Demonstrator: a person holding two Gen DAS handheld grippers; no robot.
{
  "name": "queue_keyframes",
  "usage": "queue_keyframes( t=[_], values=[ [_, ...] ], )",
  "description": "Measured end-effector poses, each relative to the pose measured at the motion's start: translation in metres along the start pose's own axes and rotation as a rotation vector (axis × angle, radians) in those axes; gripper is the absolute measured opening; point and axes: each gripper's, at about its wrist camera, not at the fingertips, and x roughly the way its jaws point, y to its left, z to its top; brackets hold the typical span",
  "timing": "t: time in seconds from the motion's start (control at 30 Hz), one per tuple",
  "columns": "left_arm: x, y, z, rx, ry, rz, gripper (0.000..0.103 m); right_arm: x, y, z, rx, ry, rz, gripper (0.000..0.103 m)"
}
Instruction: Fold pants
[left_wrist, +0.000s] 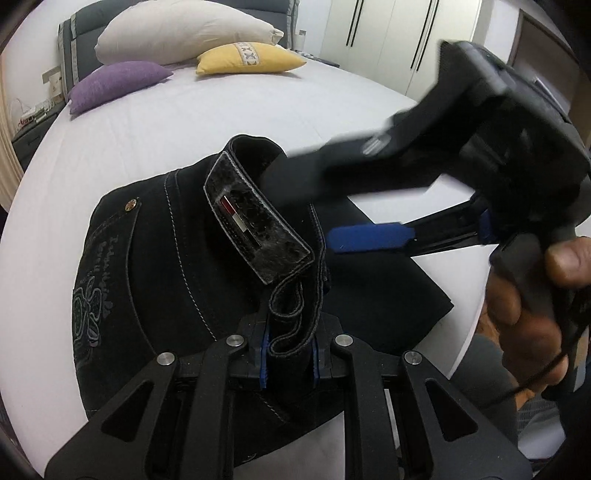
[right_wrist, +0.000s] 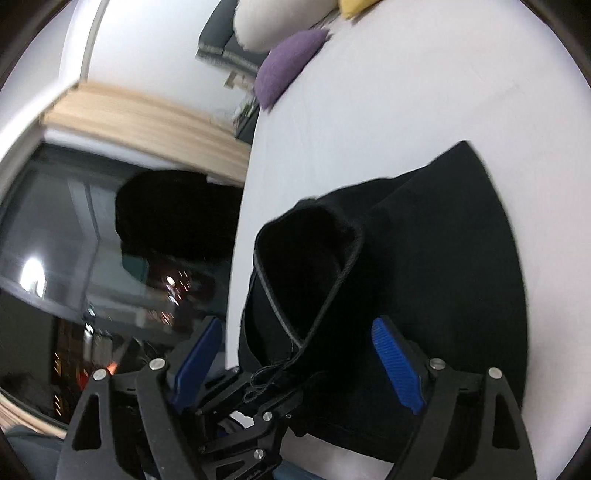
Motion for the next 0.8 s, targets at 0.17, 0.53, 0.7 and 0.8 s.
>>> queue_keyframes(
  t=[0.17,0.53,0.7,0.8],
  values=[
    [-0.004,-0.023,-0.015,0.085,-0.011,0.057,0.014,0.022,0.007,0.002,-0.051,0.073,-0.08,0.052],
    [0.005,-0.087,-0.005,0.163,-0.018,0.063,0.014,-0.013,-0.01,0.016,-0.092,0.014,-0.133,0.016],
    [0.026,-0.124,0.007,0.205,-0.005,0.054,0.014,-0.027,-0.035,0.024,-0.044,-0.011,-0.113,0.015],
    [0.04,-0.141,0.007,0.227,0.011,0.056,0.014,-0.031,-0.054,0.025,-0.011,-0.014,-0.108,0.015]
  ],
)
